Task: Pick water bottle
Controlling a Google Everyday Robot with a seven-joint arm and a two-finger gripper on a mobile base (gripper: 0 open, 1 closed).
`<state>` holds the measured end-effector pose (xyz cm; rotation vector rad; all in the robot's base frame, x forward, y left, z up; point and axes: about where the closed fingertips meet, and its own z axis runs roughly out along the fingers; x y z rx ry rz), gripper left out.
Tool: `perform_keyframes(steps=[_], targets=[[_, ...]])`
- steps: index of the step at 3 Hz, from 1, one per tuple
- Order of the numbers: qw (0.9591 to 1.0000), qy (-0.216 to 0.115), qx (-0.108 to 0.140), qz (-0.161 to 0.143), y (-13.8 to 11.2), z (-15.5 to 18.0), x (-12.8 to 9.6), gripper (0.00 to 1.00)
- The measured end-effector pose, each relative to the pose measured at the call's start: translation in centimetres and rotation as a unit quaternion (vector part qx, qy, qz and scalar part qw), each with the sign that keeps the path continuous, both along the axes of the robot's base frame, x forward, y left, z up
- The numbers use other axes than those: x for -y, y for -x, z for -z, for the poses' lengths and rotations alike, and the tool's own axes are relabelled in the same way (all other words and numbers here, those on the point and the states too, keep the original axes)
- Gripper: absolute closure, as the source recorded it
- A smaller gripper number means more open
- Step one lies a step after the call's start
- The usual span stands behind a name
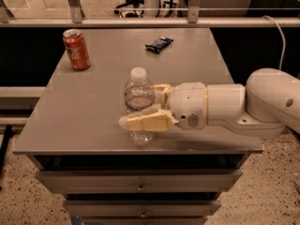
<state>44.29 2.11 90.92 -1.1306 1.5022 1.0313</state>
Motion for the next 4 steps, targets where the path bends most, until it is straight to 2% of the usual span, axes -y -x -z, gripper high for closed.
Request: perform_keyframes(steps=[1, 2, 3, 4], targets=[[1.0, 0.001, 0.0, 0.004, -0.1, 0.0, -0.3, 0.61], [0.9994, 0.012, 0.012, 0.029, -1.3, -1.1, 1.9, 0.85], [0.9952, 0.027, 0.041, 0.084, -4.0, -4.2, 7.3, 1.0], [0.9951, 0.027, 0.043, 0.085, -4.0, -4.3, 7.3, 1.0]])
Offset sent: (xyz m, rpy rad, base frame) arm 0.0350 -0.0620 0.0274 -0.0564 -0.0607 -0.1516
